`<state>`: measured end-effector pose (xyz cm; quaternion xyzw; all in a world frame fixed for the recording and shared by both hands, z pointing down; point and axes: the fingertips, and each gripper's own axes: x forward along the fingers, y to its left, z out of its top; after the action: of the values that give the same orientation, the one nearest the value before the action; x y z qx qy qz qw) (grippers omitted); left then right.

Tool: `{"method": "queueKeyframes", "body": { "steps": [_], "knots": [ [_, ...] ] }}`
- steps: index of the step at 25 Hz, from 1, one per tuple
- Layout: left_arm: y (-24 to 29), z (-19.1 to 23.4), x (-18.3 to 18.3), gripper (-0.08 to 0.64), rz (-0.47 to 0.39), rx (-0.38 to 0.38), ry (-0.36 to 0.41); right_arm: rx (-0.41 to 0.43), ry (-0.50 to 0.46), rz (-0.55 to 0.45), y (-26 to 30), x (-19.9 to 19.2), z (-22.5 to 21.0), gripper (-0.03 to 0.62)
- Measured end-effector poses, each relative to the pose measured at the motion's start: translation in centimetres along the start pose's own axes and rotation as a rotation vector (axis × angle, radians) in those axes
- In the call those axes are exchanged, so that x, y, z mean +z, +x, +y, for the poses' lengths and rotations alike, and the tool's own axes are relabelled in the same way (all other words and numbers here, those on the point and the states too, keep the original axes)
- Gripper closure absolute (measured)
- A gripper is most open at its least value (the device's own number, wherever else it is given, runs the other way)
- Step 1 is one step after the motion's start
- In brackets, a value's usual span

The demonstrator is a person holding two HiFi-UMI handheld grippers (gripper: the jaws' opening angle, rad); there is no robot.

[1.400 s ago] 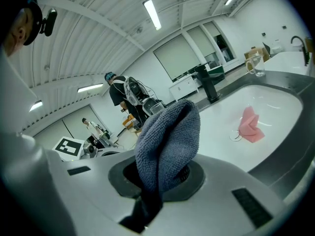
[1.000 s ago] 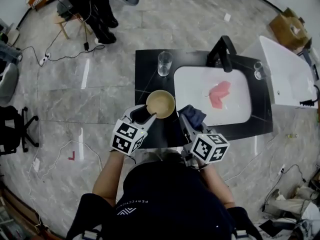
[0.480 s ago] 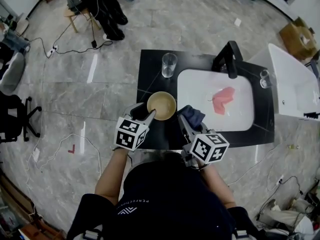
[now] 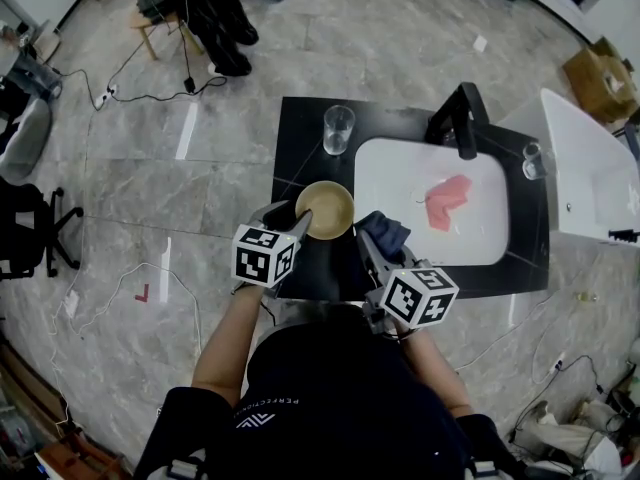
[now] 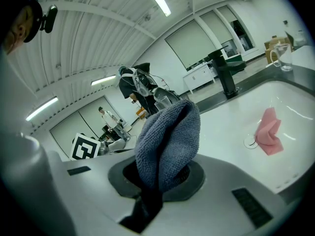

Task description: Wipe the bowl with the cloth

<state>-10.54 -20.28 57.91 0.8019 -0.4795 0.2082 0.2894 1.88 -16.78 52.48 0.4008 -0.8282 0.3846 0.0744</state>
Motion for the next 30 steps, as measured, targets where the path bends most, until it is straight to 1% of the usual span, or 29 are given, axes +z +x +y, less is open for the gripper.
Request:
{"method": "queueKeyframes", "body": {
  "steps": [2,5,10,13,16,18,21,23,25,30],
  "knots": [
    [0.2,0.1,-0.3,0.448,0.026,0.006,0.006,0.003,-0.001,0.002,0.1,0.0,0.1,0.534],
    [0.3,0.0,-0.5,0.503,0.048,0.005,0.011,0.005,-0.003,0.006,0.2,0.0,0.2,0.534],
    [0.4,-0.5,-0.3,0.523,0.050,-0.016,0.011,0.005,-0.003,0.010,0.4,-0.1,0.3,0.534],
    [0.2,-0.9,0.1,0.531,0.037,-0.017,0.022,0.004,-0.002,0.007,0.4,0.0,0.2,0.534],
    [-0.4,-1.0,1.0,0.537,0.011,0.001,0.035,0.003,-0.002,-0.007,0.1,0.4,0.3,0.534],
    [-1.0,-0.8,1.7,0.538,-0.007,0.024,0.059,0.001,-0.002,-0.020,-0.1,0.7,0.3,0.534],
    [-1.9,-0.5,3.2,0.539,-0.052,0.048,0.081,0.001,-0.004,-0.046,-0.6,1.5,0.4,0.534],
    [-2.3,-0.5,4.4,0.540,-0.088,0.048,0.074,0.003,-0.012,-0.069,-1.1,2.2,0.5,0.534],
    [-2.7,-0.4,5.8,0.540,-0.119,0.051,0.083,0.009,-0.026,-0.093,-1.5,3.1,0.7,0.534],
    [-4.0,-0.4,10.0,0.540,-0.193,0.082,0.156,0.043,-0.087,-0.167,-2.8,6.4,2.0,0.534]
  ]
}}
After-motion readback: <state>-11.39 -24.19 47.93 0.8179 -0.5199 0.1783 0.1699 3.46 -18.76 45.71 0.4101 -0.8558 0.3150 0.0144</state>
